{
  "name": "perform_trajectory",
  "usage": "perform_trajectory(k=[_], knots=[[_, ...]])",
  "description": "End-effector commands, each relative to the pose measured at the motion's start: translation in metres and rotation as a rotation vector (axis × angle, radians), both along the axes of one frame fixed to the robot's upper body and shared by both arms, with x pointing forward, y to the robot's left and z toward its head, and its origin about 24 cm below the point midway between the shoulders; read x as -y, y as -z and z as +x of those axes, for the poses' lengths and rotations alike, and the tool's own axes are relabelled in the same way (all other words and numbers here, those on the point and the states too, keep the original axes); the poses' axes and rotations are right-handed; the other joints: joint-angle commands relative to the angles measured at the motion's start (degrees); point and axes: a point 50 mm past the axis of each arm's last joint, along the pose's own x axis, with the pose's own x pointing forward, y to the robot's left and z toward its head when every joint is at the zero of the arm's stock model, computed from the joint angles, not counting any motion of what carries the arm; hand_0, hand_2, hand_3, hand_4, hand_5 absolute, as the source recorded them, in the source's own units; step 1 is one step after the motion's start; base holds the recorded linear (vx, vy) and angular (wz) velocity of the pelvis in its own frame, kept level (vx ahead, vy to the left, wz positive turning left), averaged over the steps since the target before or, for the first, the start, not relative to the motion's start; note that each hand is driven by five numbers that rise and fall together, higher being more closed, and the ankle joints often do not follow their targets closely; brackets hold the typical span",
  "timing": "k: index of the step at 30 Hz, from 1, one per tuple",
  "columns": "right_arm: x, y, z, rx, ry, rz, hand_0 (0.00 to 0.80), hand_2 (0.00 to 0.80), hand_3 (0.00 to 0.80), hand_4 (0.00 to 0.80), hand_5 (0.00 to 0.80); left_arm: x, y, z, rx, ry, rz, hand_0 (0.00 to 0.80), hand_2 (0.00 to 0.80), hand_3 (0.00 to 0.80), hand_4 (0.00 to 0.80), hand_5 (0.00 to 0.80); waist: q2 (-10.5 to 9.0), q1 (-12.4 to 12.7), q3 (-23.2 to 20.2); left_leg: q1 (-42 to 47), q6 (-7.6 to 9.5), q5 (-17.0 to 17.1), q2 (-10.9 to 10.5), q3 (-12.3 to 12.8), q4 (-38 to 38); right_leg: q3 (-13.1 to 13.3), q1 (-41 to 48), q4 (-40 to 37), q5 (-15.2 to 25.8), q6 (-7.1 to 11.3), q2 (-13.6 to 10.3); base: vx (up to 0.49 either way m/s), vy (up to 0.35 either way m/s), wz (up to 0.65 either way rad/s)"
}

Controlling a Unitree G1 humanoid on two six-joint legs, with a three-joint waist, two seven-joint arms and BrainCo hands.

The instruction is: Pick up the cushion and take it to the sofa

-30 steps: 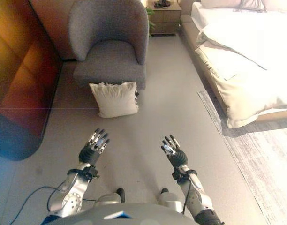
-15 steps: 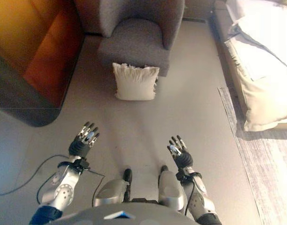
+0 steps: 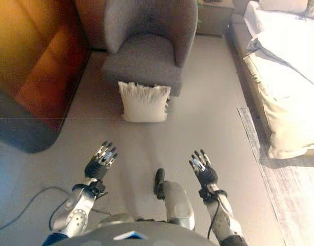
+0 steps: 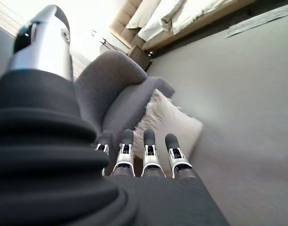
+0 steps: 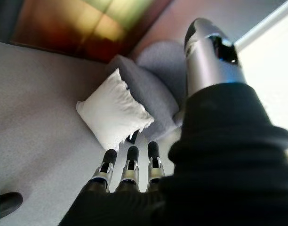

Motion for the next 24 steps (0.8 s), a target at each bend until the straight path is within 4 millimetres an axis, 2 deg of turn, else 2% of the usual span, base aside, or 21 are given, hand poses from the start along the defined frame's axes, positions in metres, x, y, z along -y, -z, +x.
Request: perform_trajectory(k=[1,3,4,5,6,7,8,9,11,13,14,15,17,20,22,24], knots=[[-0.001,-0.026,0.024,0.173,-0.021,-0.004,0.0,0.0,0.0,0.0,0.0,0.006,-0.032,0.018,0.172,0.012,-0.005,0.0,0.0,0.0,0.0,0.0,-1.17,-1.62,-3.16,-2.7,-5.76,22.18,-1.48,5.13,15.91,1.19,7.02,-8.83,1.05,-0.89,0.87,0.349,-0.054,0.11],[0.002,-0.023,0.023,0.154,-0.029,-0.043,0.0,0.0,0.0,0.0,0.0,0.011,-0.035,0.024,0.183,-0.004,-0.022,0.0,0.0,0.0,0.0,0.0,-1.92,-1.54,-3.61,-8.86,-7.26,24.89,-1.53,5.62,28.76,2.99,9.27,-9.38,0.1,-1.99,-0.35,0.351,-0.046,-0.08],[0.004,-0.022,0.025,0.153,-0.044,-0.054,0.0,0.0,0.0,0.0,0.0,0.012,-0.036,0.027,0.185,-0.011,-0.027,0.0,0.0,0.0,0.0,0.0,-2.28,-1.2,-3.42,-13.43,-7.76,24.37,0.48,7.77,35.28,3.67,11.02,-9.41,-0.9,-2.74,-0.75,0.337,-0.053,-0.15],[0.004,-0.022,0.028,0.155,-0.06,-0.056,0.0,0.0,0.0,0.0,0.0,0.011,-0.036,0.029,0.184,-0.022,-0.027,0.0,0.0,0.0,0.0,0.0,-2.79,-0.62,-3.0,-17.85,-7.29,22.92,3.1,9.69,37.89,4.68,12.73,-9.37,-1.9,-3.08,-1.11,0.282,-0.036,-0.14],[0.003,-0.022,0.03,0.16,-0.081,-0.055,0.0,0.0,0.0,0.0,0.0,0.009,-0.036,0.029,0.185,-0.033,-0.029,0.0,0.0,0.0,0.0,0.0,-3.15,-0.04,-2.44,-20.88,-6.5,21.89,5.53,10.48,36.97,6.21,13.96,-9.19,-2.78,-3.22,-1.12,0.25,0.006,-0.43],[0.001,-0.023,0.032,0.166,-0.099,-0.056,0.0,0.0,0.0,0.0,0.0,0.006,-0.036,0.03,0.186,-0.046,-0.029,0.0,0.0,0.0,0.0,0.0,-3.43,0.44,-2.01,-22.82,-5.83,21.54,7.11,10.81,34.78,7.45,14.67,-9.07,-3.38,-3.33,-1.08,0.227,0.076,-0.46],[0.0,-0.024,0.033,0.171,-0.116,-0.058,0.0,0.0,0.0,0.0,0.0,0.002,-0.036,0.029,0.187,-0.062,-0.026,0.0,0.0,0.0,0.0,0.0,-3.22,1.1,-1.02,-23.87,-4.88,20.36,8.87,11.21,28.51,9.52,15.39,-8.65,-4.24,-3.3,-0.35,0.232,0.135,-0.62],[-0.001,-0.025,0.034,0.172,-0.124,-0.06,0.0,0.0,0.0,0.0,0.0,-0.003,-0.036,0.027,0.187,-0.077,-0.026,0.0,0.0,0.0,0.0,0.0,-3.17,1.56,-0.3,-24.24,-4.35,20.03,9.74,11.63,22.45,11.5,15.89,-8.6,-4.77,-3.13,0.16,0.243,0.198,-0.58],[0.0,-0.026,0.033,0.166,-0.119,-0.073,0.0,0.0,0.0,0.0,0.0,-0.01,-0.034,0.024,0.184,-0.095,-0.033,0.0,0.0,0.0,0.0,0.0,-2.61,2.43,0.65,-24.13,-5.29,22.05,11.29,11.37,7.59,13.8,17.26,-9.12,-5.6,-2.32,1.04,0.265,0.241,-0.54],[0.002,-0.027,0.03,0.165,-0.113,-0.074,0.0,0.0,0.0,0.0,0.0,-0.014,-0.034,0.022,0.182,-0.096,-0.037,0.0,0.0,0.0,0.0,0.0,-2.22,3.02,0.82,-24.19,-6.59,24.55,12.53,9.75,-1.64,15.12,18.3,-9.71,-6.01,-1.55,1.46,0.285,0.206,-0.23],[0.005,-0.027,0.027,0.164,-0.114,-0.075,0.0,0.0,0.0,0.0,0.0,-0.015,-0.033,0.019,0.184,-0.097,-0.042,0.0,0.0,0.0,0.0,0.0,-2.09,3.77,0.94,-24.34,-7.74,26.61,14.16,7.31,-8.26,16.66,19.68,-10.35,-6.42,-0.83,1.44,0.374,0.19,-0.18],[0.006,-0.027,0.026,0.162,-0.113,-0.076,0.0,0.0,0.0,0.0,0.0,-0.015,-0.033,0.017,0.184,-0.096,-0.045,0.0,0.0,0.0,0.0,0.0,-1.99,4.42,0.93,-24.64,-8.42,27.71,15.16,5.19,-11.67,17.78,20.39,-10.52,-6.71,-0.51,1.38,0.42,0.189,-0.21],[0.009,-0.026,0.027,0.159,-0.125,-0.078,0.0,0.0,0.0,0.0,0.0,-0.015,-0.03,0.012,0.188,-0.105,-0.051,0.0,0.0,0.0,0.0,0.0,-2.04,5.26,1.15,-24.31,-9.05,28.11,17.15,3.94,-14.98,18.66,22.39,-10.75,-8.06,0.16,0.28,0.34,0.16,-0.4],[0.009,-0.028,0.03,0.174,-0.145,-0.087,0.0,0.0,0.0,0.0,0.0,-0.013,-0.029,0.012,0.192,-0.109,-0.066,0.0,0.0,0.0,0.0,0.0,-1.33,5.42,1.29,-23.63,-10.07,28.29,19.5,3.91,-15.24,17.85,23.25,-9.26,-10.13,0.92,-1.51,0.298,0.215,-0.45],[0.008,-0.03,0.032,0.181,-0.144,-0.083,0.0,0.0,0.0,0.0,0.0,-0.011,-0.027,0.011,0.193,-0.102,-0.073,0.0,0.0,0.0,0.0,0.0,-0.93,5.34,1.48,-23.34,-10.68,28.18,20.3,3.66,-13.99,17.59,23.39,-7.94,-11.11,1.4,-2.65,0.291,0.26,-0.29],[0.009,-0.031,0.032,0.182,-0.134,-0.081,0.0,0.0,0.0,0.0,0.0,-0.01,-0.029,0.013,0.202,-0.086,-0.079,0.0,0.0,0.0,0.0,0.0,-0.49,4.89,1.42,-23.65,-11.08,27.46,20.43,4.73,-11.02,17.02,23.24,-6.88,-11.59,2.0,-4.15,0.283,0.312,-0.39]])
